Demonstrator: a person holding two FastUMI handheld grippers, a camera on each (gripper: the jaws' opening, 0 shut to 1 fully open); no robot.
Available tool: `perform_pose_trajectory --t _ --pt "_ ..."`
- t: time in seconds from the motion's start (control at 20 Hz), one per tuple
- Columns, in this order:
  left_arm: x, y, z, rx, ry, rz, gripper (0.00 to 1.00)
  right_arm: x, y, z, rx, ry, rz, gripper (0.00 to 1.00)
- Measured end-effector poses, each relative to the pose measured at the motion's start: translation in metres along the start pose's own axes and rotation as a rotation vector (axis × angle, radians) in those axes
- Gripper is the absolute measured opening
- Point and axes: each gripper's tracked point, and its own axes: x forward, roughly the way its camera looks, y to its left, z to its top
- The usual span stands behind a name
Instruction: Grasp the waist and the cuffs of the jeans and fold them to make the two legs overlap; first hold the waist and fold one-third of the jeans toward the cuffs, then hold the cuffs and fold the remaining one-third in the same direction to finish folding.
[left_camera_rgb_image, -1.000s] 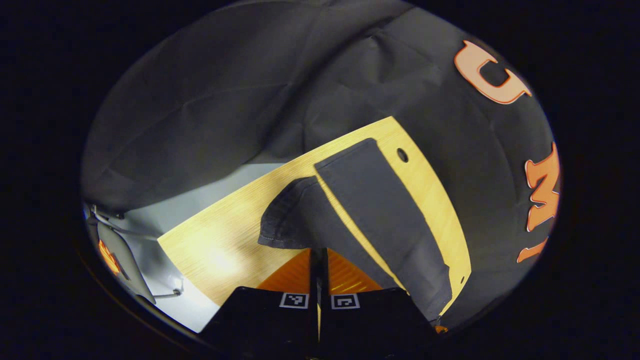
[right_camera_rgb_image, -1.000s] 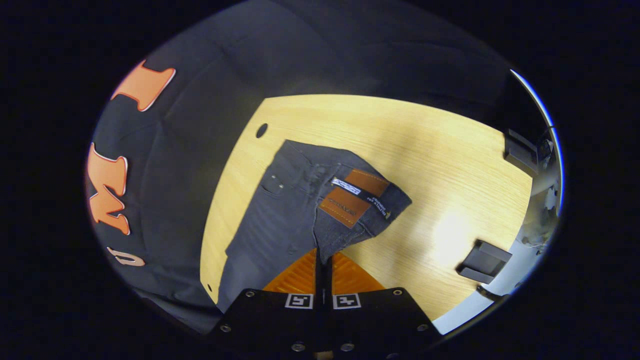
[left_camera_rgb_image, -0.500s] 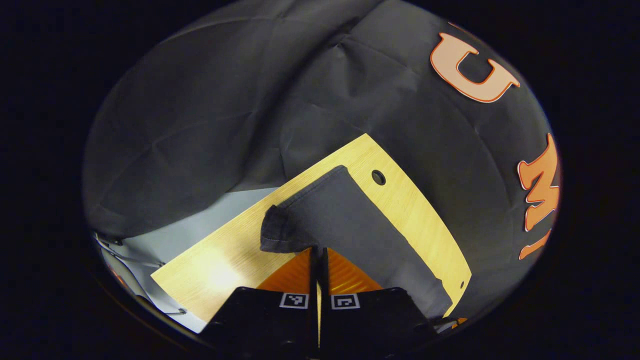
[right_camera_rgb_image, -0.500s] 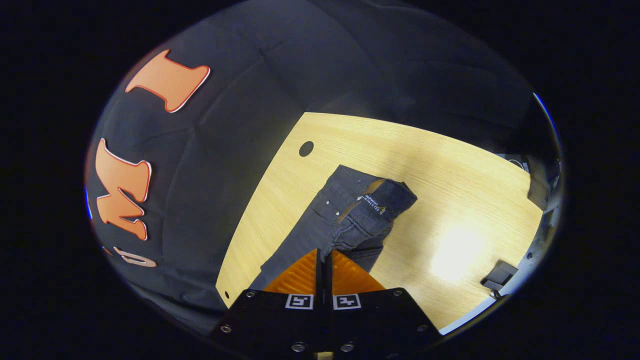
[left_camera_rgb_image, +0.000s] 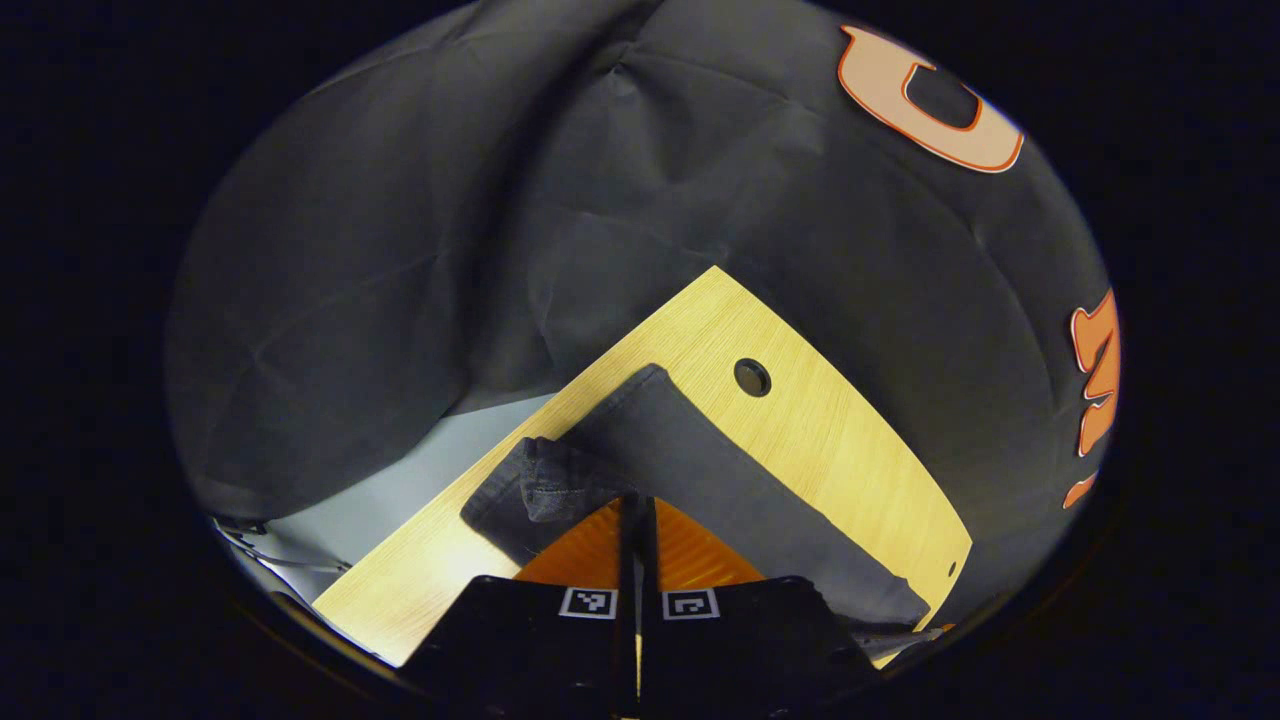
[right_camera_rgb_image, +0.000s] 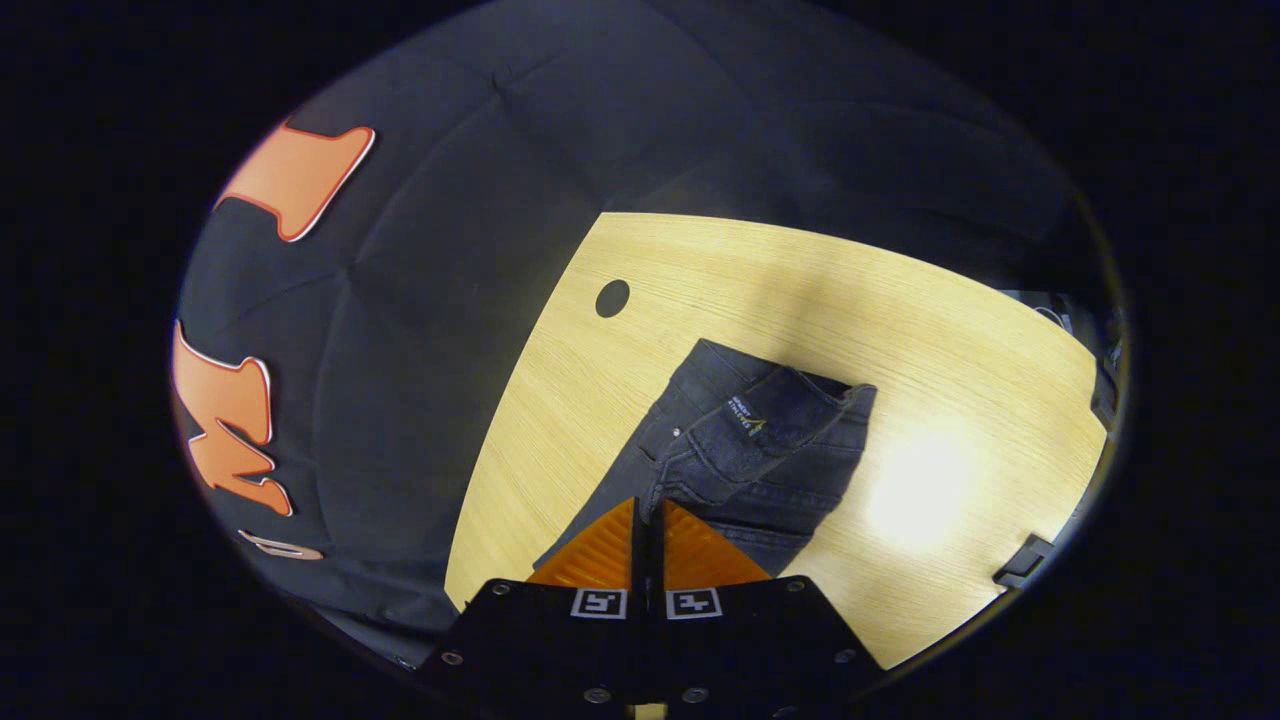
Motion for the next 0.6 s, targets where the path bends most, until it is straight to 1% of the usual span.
perform_pose_trajectory --t 0.05,0.1,0.2,0.25,0.35,0.5,0.55,0.6 --pt "0.008 0.0 0.0 0.007 0.006 0.004 0.02 0.008 0.002 0.001 -0.013 0.003 -0.008 0.0" --pt "0.014 -0.002 0.006 0.007 -0.006 0.01 0.02 0.015 0.003 0.005 -0.009 0.006 -0.017 0.0" --pt "0.027 -0.003 0.009 0.019 0.017 0.032 0.02 0.029 0.008 0.012 0.015 0.019 -0.024 0.0" --pt "0.037 -0.006 0.01 0.01 0.021 0.03 0.02 0.038 0.008 0.01 0.013 0.038 -0.03 0.0" --pt "0.051 -0.012 0.011 0.047 0.024 0.028 0.02 0.056 0.008 0.011 -0.004 0.05 -0.058 0.0" --pt "0.071 -0.027 0.015 0.094 0.008 0.034 0.02 0.073 0.019 0.012 0.015 0.086 -0.067 0.0" --pt "0.066 -0.031 0.015 0.102 0.012 0.024 0.05 0.072 0.018 0.011 0.022 0.09 -0.075 0.01" --pt "0.065 -0.033 0.018 0.112 0.012 0.028 0.12 0.07 0.021 0.013 0.032 0.098 -0.064 0.02"
